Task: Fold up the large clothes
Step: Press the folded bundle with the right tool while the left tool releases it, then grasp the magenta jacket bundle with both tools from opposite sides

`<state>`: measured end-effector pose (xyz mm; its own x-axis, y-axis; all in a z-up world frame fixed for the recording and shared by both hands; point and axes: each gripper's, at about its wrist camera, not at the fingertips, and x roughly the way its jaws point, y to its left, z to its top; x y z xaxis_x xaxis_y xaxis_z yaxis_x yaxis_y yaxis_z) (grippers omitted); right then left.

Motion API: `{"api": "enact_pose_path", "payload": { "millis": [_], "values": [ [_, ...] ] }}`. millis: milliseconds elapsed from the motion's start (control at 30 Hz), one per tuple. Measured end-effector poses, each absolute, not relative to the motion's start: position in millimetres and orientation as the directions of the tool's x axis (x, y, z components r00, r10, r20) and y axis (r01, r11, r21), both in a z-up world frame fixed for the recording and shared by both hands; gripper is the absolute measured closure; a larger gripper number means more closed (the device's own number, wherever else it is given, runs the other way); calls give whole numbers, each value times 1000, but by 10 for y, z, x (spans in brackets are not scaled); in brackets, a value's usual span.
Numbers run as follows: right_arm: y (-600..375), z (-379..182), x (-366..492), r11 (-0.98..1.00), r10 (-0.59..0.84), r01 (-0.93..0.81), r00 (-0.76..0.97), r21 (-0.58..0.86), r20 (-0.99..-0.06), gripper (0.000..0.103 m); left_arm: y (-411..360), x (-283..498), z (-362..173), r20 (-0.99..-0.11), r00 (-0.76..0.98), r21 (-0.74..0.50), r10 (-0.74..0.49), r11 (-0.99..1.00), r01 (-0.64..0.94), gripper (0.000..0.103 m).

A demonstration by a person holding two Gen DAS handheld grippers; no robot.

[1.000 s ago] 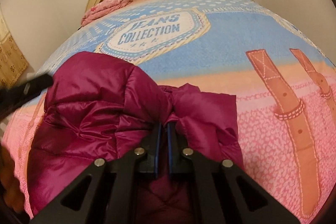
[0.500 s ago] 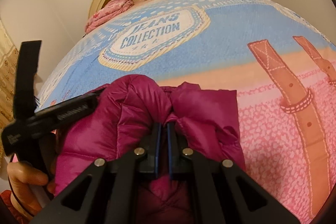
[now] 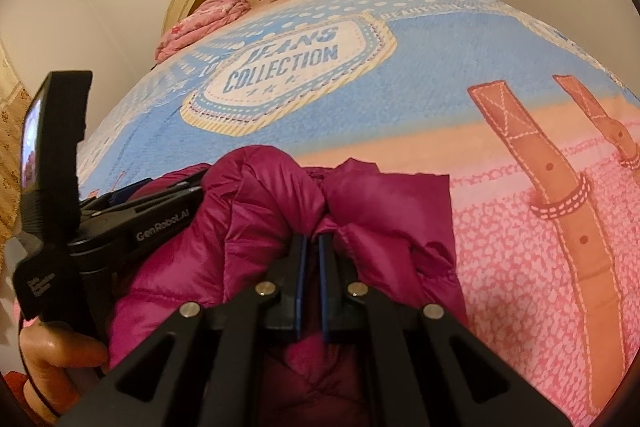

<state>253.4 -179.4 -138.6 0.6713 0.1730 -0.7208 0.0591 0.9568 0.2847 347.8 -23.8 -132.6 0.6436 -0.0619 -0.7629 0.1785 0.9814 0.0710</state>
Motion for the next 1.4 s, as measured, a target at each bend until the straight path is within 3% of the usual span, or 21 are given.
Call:
{"api": "enact_pose_path", "payload": {
  "millis": [233,433,600,1033,1200,1267,1300,1367,1400],
  "values": [
    [-1759,-1385,2540,958,170,58,671,279,-722,98,-155,3399,-1170,-786,611,49,-93,976,211,28],
    [-1789,-1390,2547,956,177,57,671,288,-720,98,182,2762,-746,-758,624,-33,-187,968,249,29],
    [-1804,-1389,2537,956,178,56,673,289,-718,98,194,2372,-890,-756,603,-117,-253,960,255,29],
    [-1846,-1382,2512,950,190,56,677,307,-711,98,-42,2296,-1166,-733,667,38,-137,970,241,26],
    [-1859,-1270,2361,951,182,62,681,303,-709,93,41,2235,-1153,-721,676,25,-153,969,246,25],
    [-1968,-1124,2090,934,215,52,709,354,-672,82,157,2180,-1134,-718,669,-29,-194,968,250,24],
    [-2027,-1070,1971,927,227,45,723,372,-653,75,235,2153,-1129,-723,660,-56,-205,969,239,15],
    [-2191,-930,1603,924,220,40,760,381,-612,29,477,2115,-1144,-736,615,-191,-282,959,211,11],
    [-2277,-882,1426,926,204,45,775,374,-599,23,667,2091,-1174,-731,575,-319,-368,929,189,11]
  ]
}}
